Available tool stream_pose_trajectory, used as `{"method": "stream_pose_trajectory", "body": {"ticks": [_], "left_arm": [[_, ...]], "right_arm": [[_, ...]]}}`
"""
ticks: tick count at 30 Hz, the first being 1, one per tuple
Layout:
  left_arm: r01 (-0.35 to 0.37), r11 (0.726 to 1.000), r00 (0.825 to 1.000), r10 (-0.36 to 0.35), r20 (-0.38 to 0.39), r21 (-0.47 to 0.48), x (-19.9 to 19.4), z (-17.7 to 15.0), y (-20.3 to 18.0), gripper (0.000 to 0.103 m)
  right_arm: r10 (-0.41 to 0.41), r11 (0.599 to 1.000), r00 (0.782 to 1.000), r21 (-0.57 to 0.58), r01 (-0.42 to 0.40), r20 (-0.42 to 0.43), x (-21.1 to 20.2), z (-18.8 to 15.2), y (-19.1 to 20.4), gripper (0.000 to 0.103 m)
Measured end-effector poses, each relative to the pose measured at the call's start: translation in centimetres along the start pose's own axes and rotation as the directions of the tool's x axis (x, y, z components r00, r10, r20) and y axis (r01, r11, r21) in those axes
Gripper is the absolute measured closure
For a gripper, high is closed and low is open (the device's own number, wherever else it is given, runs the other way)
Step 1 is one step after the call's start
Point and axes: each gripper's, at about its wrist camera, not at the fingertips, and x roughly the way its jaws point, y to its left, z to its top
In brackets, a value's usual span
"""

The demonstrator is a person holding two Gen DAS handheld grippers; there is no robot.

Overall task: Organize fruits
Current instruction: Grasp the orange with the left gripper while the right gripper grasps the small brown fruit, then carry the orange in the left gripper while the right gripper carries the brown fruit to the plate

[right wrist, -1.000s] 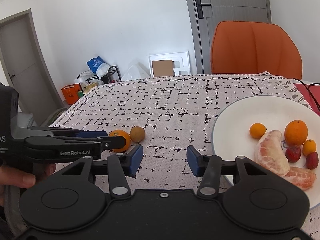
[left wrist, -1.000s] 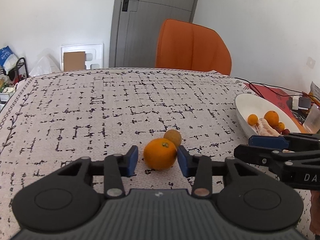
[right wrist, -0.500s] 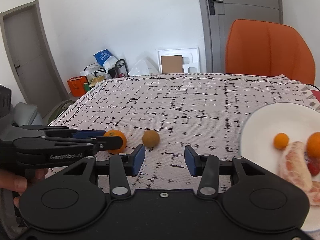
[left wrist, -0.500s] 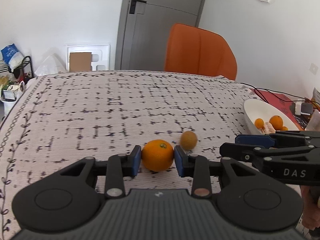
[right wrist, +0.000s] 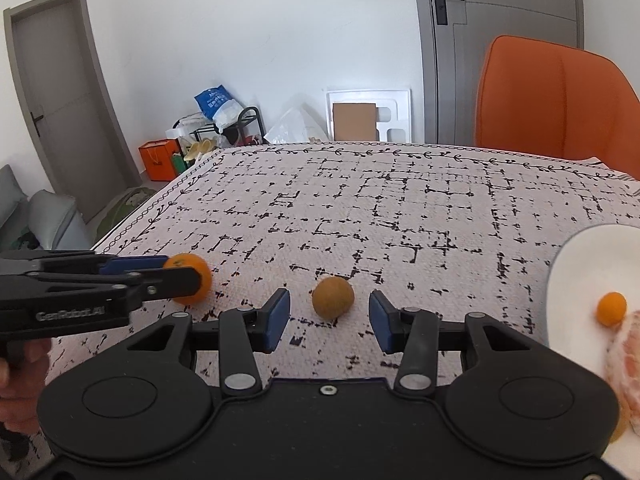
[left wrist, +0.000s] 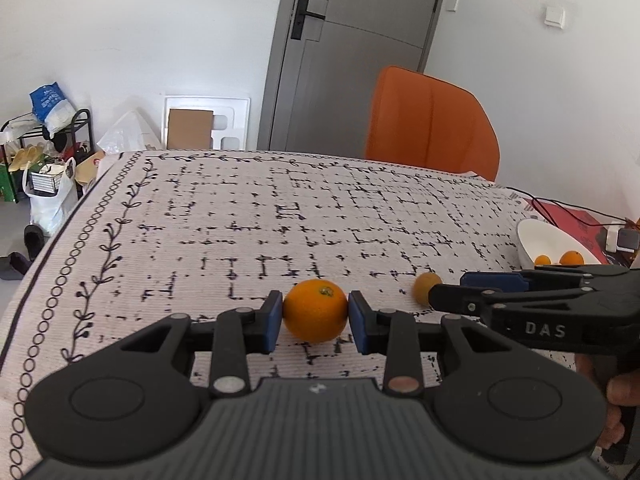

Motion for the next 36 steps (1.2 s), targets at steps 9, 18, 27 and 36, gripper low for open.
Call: {"method": "stream_pose_trajectory", "body": {"ticks": [9, 18, 27, 36], "left_arm": [[-0.024, 0.999, 1.0, 0.024, 0.018, -0.038, -1.5, 0.0, 1.8, 0.069], [-0.018, 0.999, 0.999, 0.019, 0.03, -0.033, -1.8, 0.5, 0.9, 0.069], [0.038, 0.999, 0.998, -0.038, 0.043, 0.016, -1.4, 1.2, -2.3, 0.069], [0.077, 0.995, 0.996, -0.079, 0.043, 0.059, -1.0, 1.5, -5.5, 0.069]], "right_arm": [[-0.013, 1.0, 1.0, 0.001, 0.013, -0.027, 1.5, -0.1, -0.1, 0.08], [-0.005, 1.0, 1.0, 0.004, 0.005, 0.025, -0.7, -0.6, 0.1, 0.08], [-0.034, 0.999, 0.996, 0.032, 0.031, 0.086, -3.9, -0.6, -1.8, 0.08], [-0.081, 0.995, 0.99, 0.071, 0.073, 0.118, -6.2, -1.2, -4.3, 0.08]]}}
